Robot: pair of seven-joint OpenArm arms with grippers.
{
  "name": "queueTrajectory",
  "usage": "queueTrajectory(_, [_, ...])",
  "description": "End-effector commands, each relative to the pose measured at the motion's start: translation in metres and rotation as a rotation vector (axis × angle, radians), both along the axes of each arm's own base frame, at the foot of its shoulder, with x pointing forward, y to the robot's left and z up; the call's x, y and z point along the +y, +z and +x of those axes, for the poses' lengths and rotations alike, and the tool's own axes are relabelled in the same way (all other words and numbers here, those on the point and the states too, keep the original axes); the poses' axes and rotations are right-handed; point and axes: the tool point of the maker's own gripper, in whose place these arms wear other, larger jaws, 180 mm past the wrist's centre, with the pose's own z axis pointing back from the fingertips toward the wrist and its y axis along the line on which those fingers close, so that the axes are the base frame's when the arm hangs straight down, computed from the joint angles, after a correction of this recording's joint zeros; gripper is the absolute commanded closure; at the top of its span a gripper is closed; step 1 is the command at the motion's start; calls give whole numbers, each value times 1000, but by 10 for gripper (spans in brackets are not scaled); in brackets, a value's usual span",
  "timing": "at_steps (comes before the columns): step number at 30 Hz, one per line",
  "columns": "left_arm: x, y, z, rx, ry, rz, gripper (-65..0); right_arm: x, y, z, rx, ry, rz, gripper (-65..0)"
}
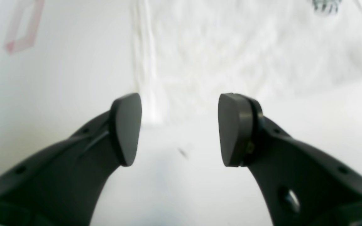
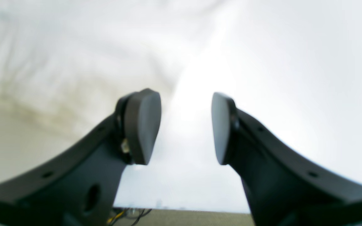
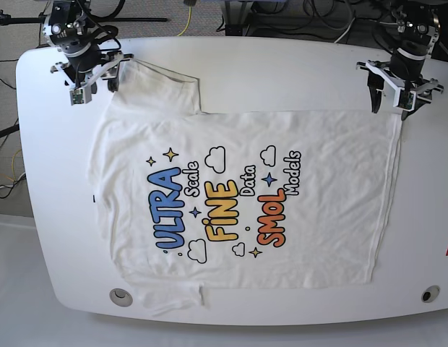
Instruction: Fold the T-shirt properly
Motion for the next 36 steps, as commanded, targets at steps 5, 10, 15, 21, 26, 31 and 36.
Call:
queueTrajectory(5, [1, 3, -5, -3, -17, -10, -371, -7, 0, -3, -22, -26, 54, -289])
queueTrajectory(10, [-2, 2, -7, 4, -35, -13, -368, 7, -10, -9, 10, -18, 163, -292])
queueTrajectory(15, [-4, 3, -8, 4, -38, -16, -368, 14, -16, -12, 38, -14, 214, -295])
queueTrajectory(21, [-4, 5, -6, -4, -24, -9, -370, 15, -16, -10, 31, -25, 213, -294])
queueTrajectory(26, [-7, 5, -3, -9, -34, -36, -371, 14, -18, -12, 42, -32, 212, -292])
queueTrajectory(31, [-10, 4, 0, -8, -38, -80, -371, 13, -17, -15, 48, -36, 214, -289])
queueTrajectory(36, [-9, 2, 3, -15, -26, -107, -373, 15, -20, -18, 62, -32, 223, -292])
